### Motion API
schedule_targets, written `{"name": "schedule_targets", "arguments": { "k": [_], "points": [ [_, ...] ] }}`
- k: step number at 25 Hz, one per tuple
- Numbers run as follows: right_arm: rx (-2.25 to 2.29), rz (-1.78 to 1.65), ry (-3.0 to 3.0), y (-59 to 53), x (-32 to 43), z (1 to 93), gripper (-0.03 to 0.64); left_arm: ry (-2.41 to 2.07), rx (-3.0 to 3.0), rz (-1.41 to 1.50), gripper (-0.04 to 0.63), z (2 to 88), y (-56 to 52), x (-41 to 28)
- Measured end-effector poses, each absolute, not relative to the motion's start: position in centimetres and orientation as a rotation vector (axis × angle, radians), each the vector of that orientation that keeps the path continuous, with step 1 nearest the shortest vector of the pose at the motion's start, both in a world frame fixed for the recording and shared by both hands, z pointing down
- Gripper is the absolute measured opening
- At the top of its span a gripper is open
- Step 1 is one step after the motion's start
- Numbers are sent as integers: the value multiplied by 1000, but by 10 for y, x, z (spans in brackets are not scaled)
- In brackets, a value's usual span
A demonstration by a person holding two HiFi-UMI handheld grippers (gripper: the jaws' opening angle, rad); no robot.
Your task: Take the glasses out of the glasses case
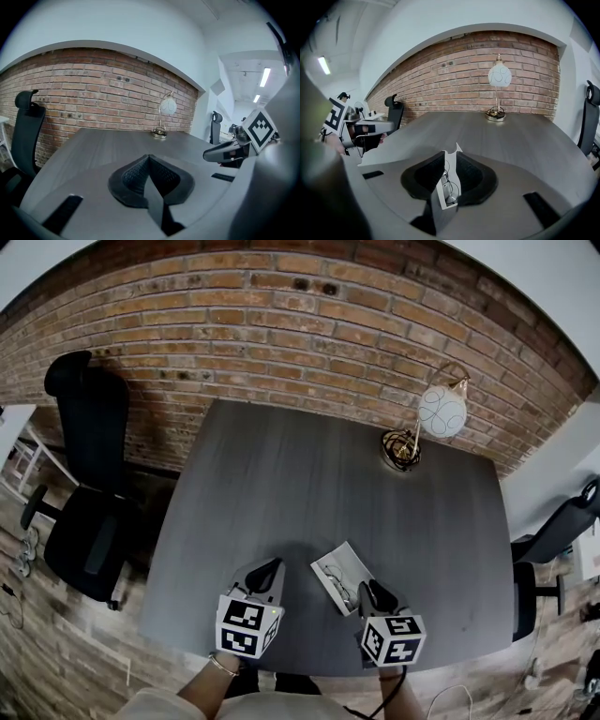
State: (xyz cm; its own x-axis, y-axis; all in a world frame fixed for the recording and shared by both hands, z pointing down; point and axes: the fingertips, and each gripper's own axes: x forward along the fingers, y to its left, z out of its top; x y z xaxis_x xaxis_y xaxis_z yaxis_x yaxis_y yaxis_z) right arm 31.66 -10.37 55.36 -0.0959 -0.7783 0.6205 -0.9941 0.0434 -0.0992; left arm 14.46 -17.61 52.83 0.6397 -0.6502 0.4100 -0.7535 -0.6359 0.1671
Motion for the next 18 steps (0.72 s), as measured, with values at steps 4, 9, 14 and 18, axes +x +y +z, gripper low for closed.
{"name": "schedule_targets", "arguments": {
  "k": [4, 9, 14, 18],
  "points": [
    [1751, 734, -1924, -104, 318, 559, 101, -1135, 2524, 451, 17, 532, -177, 144],
    [1662, 732, -1941, -106, 313, 568, 101, -1148, 2504, 453, 17, 538, -178, 142],
    [1502, 682, -1953, -108, 306, 580, 103, -1166, 2482, 454, 17, 544, -178, 139],
    [1392, 683, -1953, -107, 301, 595, 103, -1183, 2456, 464, 17, 553, -177, 134]
  ]
}}
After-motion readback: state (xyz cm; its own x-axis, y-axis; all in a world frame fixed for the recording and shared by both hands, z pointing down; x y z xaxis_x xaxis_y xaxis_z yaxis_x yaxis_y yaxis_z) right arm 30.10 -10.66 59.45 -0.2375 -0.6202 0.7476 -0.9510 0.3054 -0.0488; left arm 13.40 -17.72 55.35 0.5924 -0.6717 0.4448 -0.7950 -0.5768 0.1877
